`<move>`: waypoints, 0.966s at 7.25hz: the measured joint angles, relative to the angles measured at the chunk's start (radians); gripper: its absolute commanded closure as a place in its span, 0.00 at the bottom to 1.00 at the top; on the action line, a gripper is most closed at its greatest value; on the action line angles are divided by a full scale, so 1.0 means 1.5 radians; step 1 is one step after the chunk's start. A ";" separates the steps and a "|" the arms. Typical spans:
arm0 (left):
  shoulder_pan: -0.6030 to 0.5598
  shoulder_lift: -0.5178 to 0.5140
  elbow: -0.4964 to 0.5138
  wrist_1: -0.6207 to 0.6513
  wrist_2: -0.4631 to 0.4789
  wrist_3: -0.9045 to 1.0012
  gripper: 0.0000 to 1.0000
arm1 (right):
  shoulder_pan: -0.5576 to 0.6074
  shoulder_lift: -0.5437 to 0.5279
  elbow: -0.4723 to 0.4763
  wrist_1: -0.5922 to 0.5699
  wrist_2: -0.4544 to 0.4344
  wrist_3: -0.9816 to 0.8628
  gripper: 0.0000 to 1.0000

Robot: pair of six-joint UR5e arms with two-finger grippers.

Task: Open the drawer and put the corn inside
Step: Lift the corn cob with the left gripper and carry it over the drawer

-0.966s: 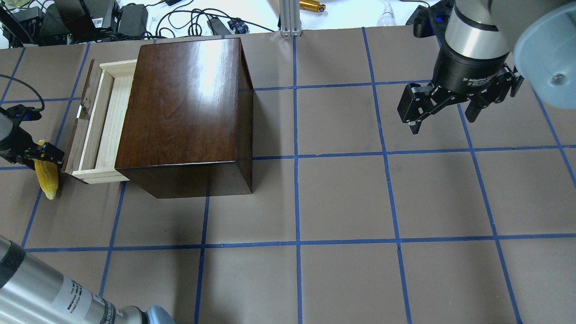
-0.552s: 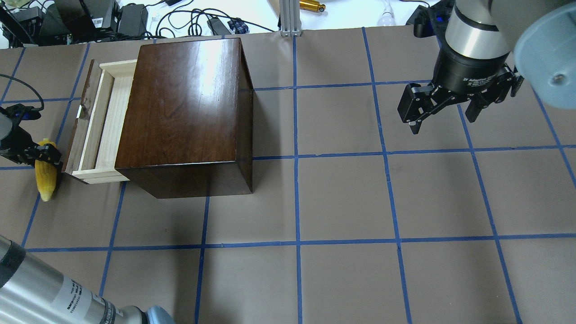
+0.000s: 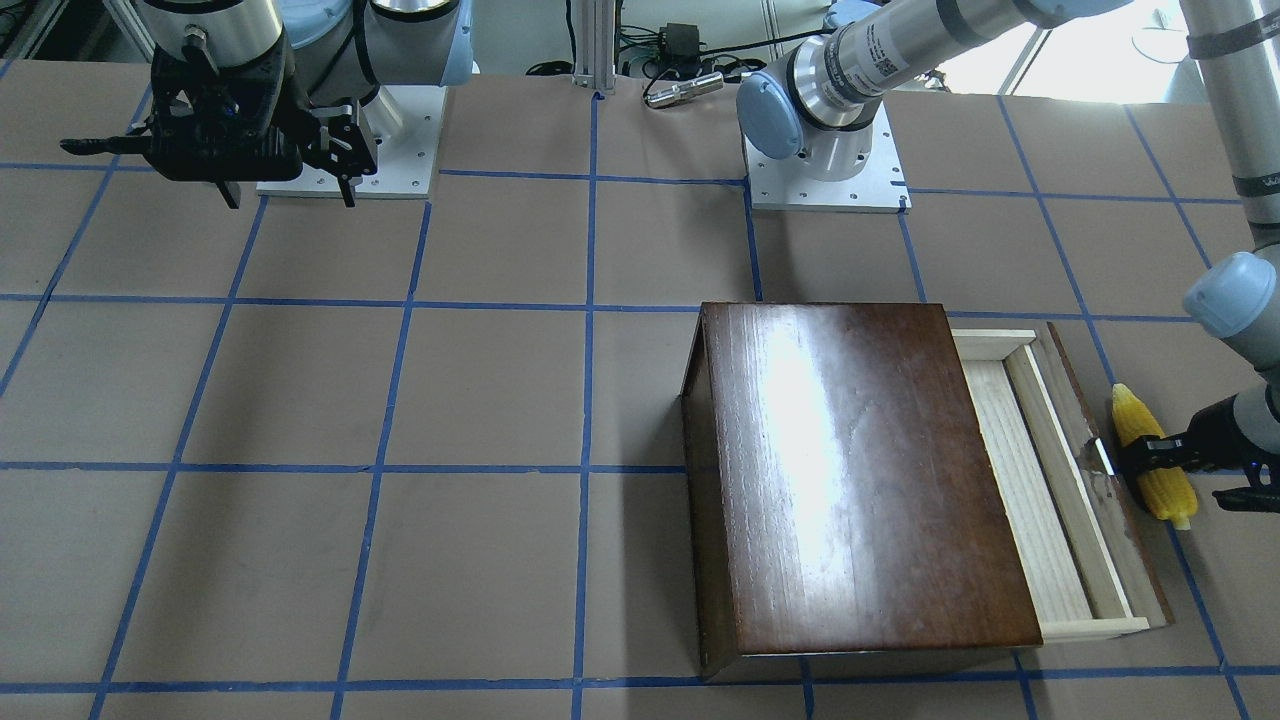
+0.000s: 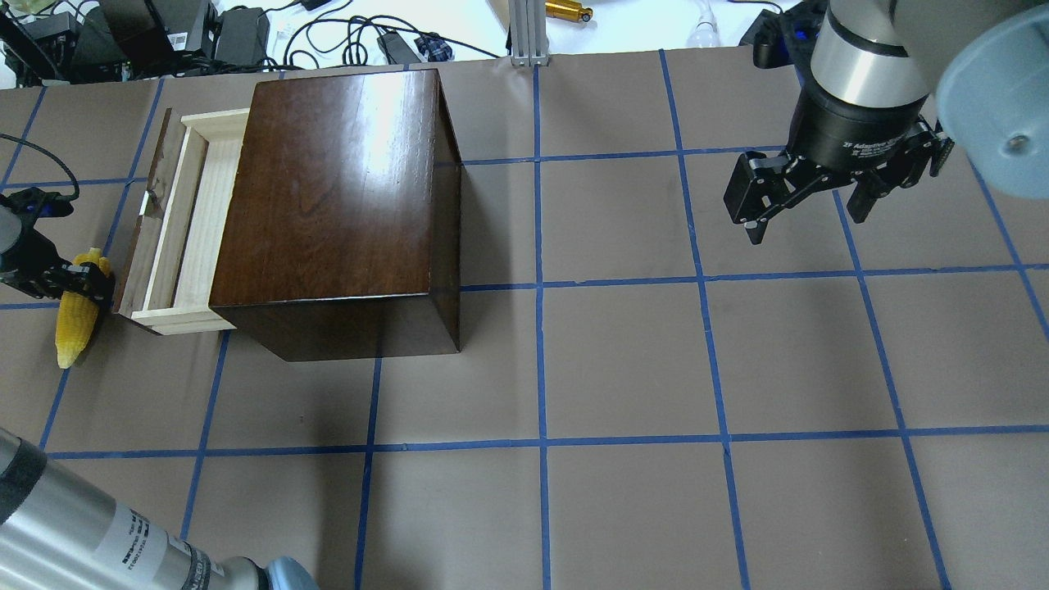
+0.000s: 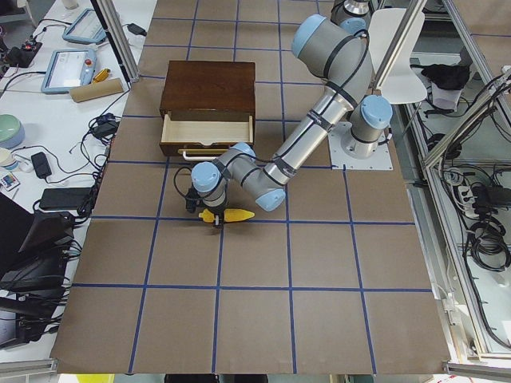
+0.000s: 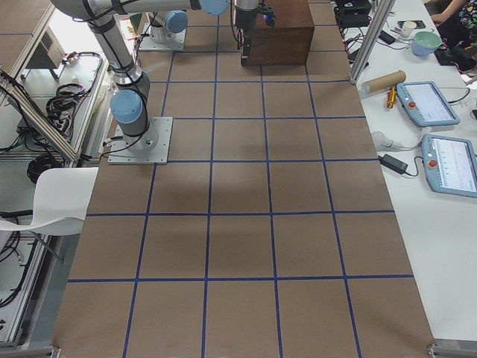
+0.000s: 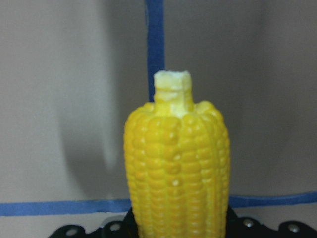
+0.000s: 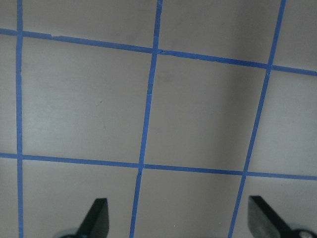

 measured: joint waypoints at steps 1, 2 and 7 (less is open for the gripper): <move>0.000 0.001 0.000 0.000 0.000 0.000 1.00 | 0.000 0.000 0.000 0.000 0.000 0.000 0.00; 0.000 0.003 0.000 0.000 0.001 0.000 1.00 | 0.000 0.000 0.000 0.000 0.000 0.000 0.00; -0.013 0.117 0.014 -0.059 -0.010 -0.006 1.00 | 0.000 0.000 0.000 0.000 0.000 0.000 0.00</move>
